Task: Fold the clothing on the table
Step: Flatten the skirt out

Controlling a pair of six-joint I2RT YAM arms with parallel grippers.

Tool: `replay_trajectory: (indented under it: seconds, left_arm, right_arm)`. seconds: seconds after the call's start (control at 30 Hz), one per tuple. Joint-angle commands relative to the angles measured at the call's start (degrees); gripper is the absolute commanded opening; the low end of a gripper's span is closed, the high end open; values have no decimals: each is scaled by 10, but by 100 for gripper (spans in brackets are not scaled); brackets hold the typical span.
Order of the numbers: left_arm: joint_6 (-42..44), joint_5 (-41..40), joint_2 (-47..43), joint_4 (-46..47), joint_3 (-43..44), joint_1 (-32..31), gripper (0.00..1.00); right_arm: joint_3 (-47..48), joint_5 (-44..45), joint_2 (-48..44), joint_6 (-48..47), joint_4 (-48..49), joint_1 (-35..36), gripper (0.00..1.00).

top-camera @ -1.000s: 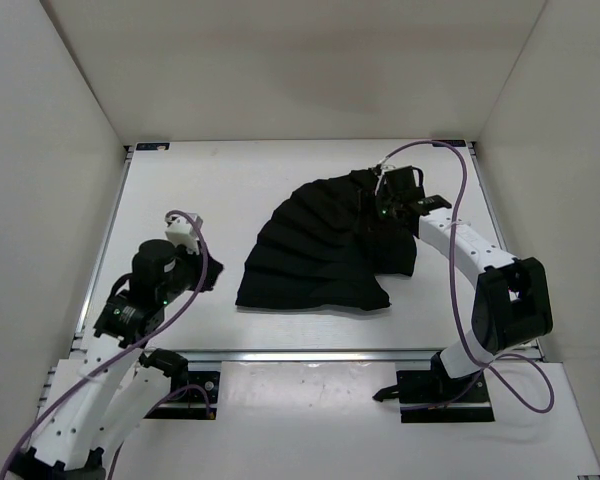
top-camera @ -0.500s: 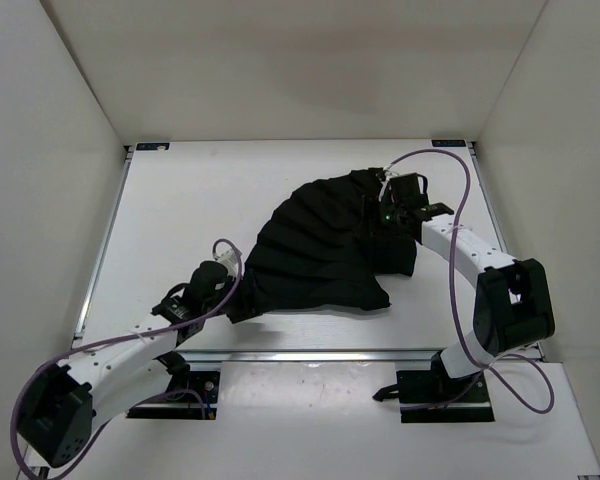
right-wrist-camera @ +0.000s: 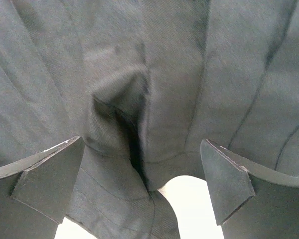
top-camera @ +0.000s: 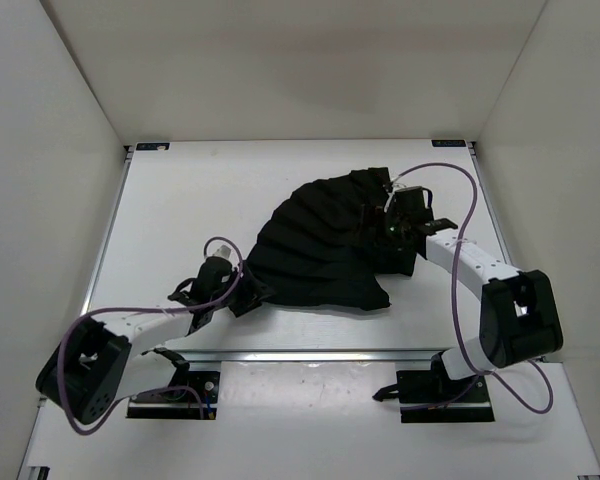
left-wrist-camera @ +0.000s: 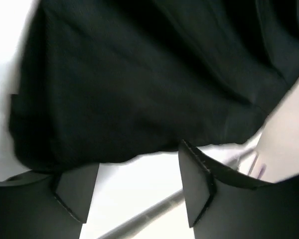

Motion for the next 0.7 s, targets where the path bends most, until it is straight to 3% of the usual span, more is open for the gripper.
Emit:
replay_trajectory:
  seconds: [0.0,0.07,0.2,0.4,0.43,0.47,0.5,0.53,0.67]
  left_arm:
    - [21,-47,37,6,26,26,67]
    - [40,-47,66,10,41,54,40]
    - [85,-60,107,-14,102,105,3]
    - [153,-91,171,-57,221,196,0]
    - [159,-77,169,-57,232,208,18]
    - [166,-68,166,-57,247,217,45]
    - [169,-62,150,-75,254,216,49]
    - [180,-68,146,-84,260,215,51]
    - [225,-51,78,-143,270,176,69]
  right_arm:
    - [-24,23,-41,24,43,-11,99]
    - [-48,21,-52,30,55,-19,99]
    - [-90,19,-86,43,71,-26,100]
    - [-114,27,-115,45,71,-26,97]
    - [-116,26,-118,49,67,-25,92]
    - [-118,26,-116,46,66,-25,86]
    - [-126,27,-118,46,64,-24,70]
    - [-125,27,-118,45,63,-23,60]
    - [-141,32,-124,48,63,-16,39]
